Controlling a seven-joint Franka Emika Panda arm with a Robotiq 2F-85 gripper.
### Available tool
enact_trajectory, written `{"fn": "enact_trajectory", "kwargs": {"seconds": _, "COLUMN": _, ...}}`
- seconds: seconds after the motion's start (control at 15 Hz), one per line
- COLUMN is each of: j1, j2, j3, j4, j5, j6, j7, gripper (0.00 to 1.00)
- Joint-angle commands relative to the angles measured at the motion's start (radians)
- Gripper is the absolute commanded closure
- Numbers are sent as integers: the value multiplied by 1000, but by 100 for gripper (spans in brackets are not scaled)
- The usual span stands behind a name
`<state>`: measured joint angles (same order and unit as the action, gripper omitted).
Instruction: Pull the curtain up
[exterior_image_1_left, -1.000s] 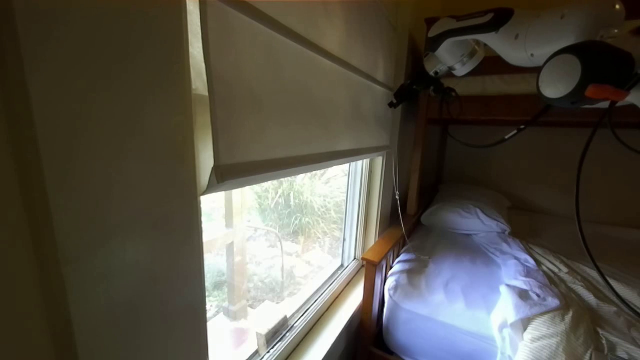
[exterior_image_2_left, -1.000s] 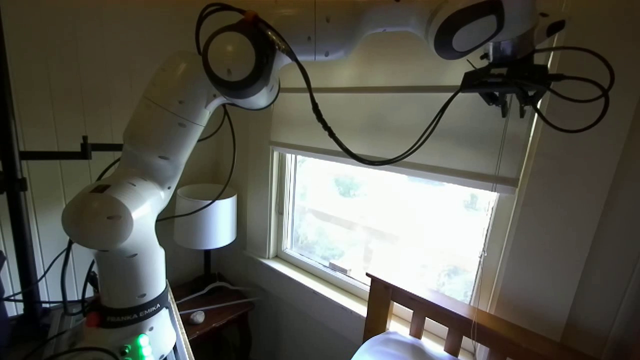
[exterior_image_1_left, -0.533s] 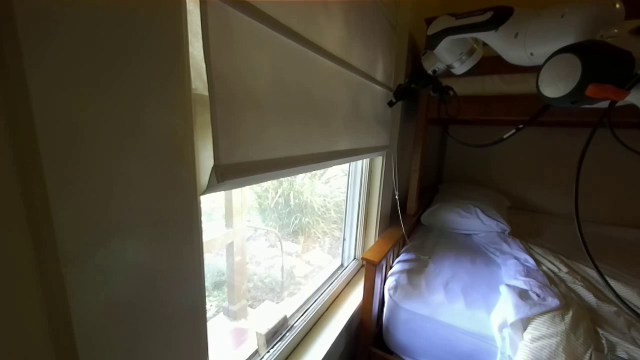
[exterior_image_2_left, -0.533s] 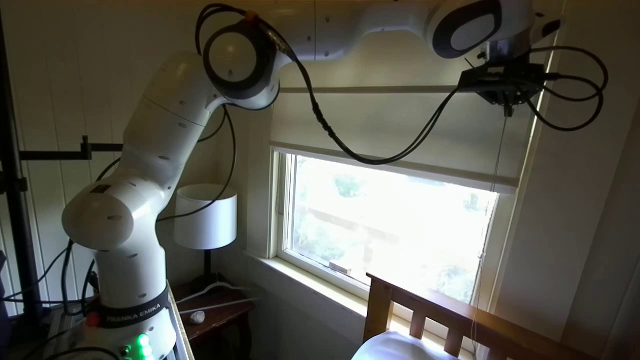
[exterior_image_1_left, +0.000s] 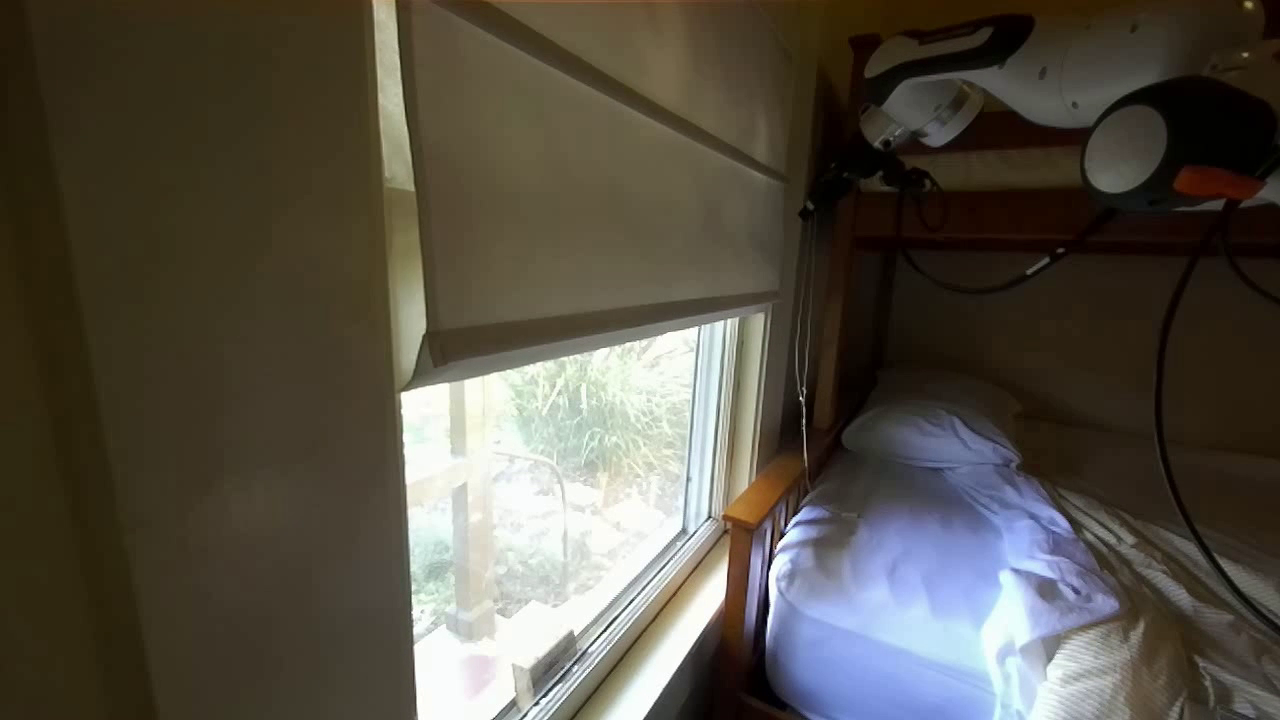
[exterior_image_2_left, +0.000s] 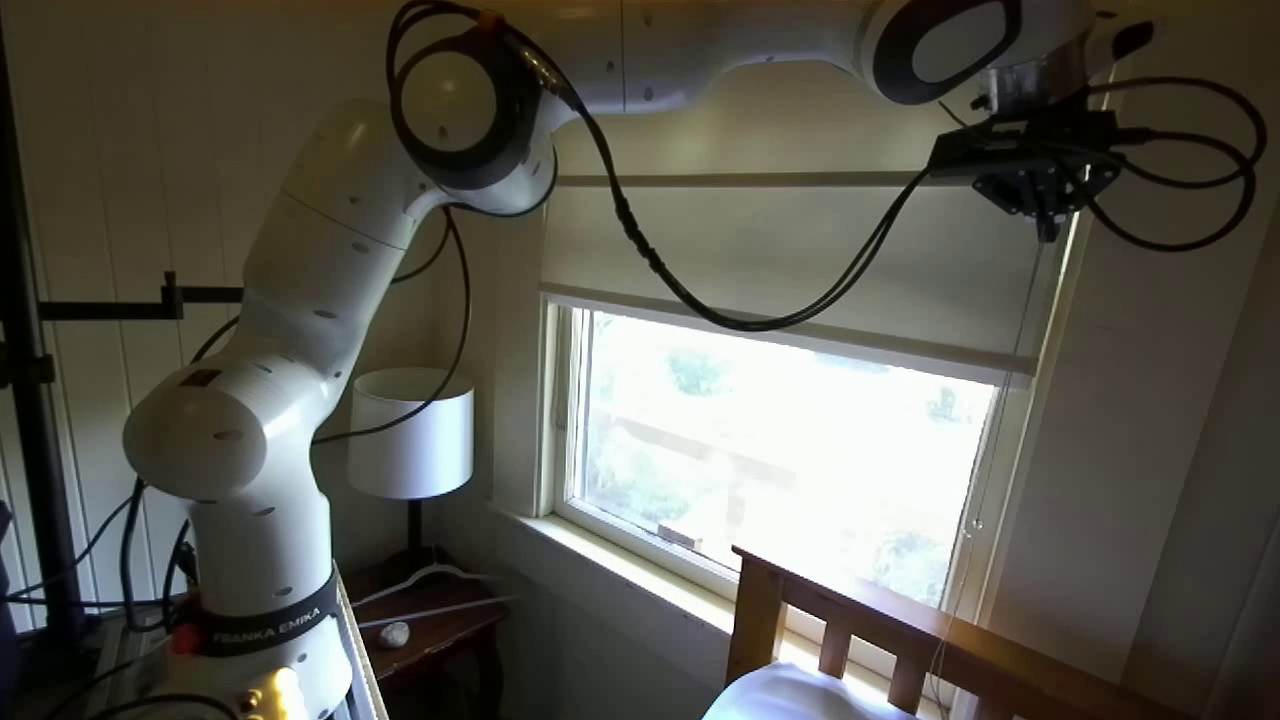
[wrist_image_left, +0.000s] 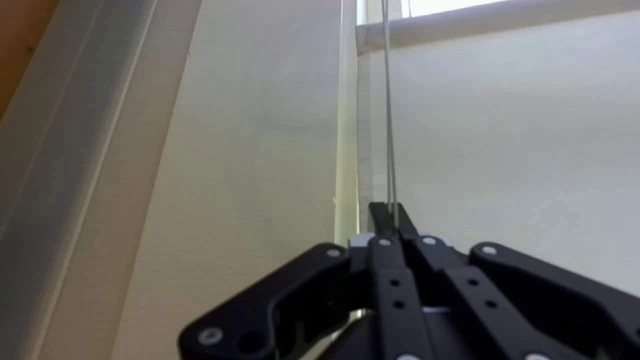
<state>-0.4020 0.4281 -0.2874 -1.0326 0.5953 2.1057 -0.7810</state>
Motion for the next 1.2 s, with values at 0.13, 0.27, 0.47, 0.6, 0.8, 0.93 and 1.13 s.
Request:
{"fn": "enact_trajectory", "kwargs": {"seconds": 0.13, "j1": 11, "j2": -81, "j3": 6, "j4": -209, "j5": 37, "j6": -10, "j7": 11, "gripper": 100}}
{"fn": "enact_trajectory", "kwargs": {"seconds": 0.27, "j1": 12, "j2": -105, "j3": 6, "j4": -278, "j5": 53, "j6": -4, "j7": 19, "gripper": 100}}
{"fn": "enact_trajectory", "kwargs": {"seconds": 0.47, "j1": 16, "j2": -143, "j3": -1, "j4": -363, "j5": 45, "j6": -3, "j7": 38, "gripper": 100}}
{"fn": "enact_trajectory", "kwargs": {"seconds": 0.6, "j1": 23, "j2": -171, "j3": -6, "j4": -421, "j5": 18, "j6": 2, "j7": 46, "gripper": 100}}
{"fn": "enact_trajectory", "kwargs": {"seconds": 0.8, "j1": 24, "j2": -211, "j3": -11, "j4": -501, "j5": -1, "j6": 9, "j7": 51, "gripper": 100}}
{"fn": "enact_trajectory", "kwargs": {"seconds": 0.93, "j1": 23, "j2": -231, "j3": -15, "j4": -548, "j5": -6, "j6": 15, "j7": 56, "gripper": 100}}
{"fn": "enact_trajectory", "kwargs": {"seconds": 1.13, "j1": 19, "j2": -253, "j3": -18, "j4": -607, "j5": -1, "j6": 19, "j7": 65, "gripper": 100}}
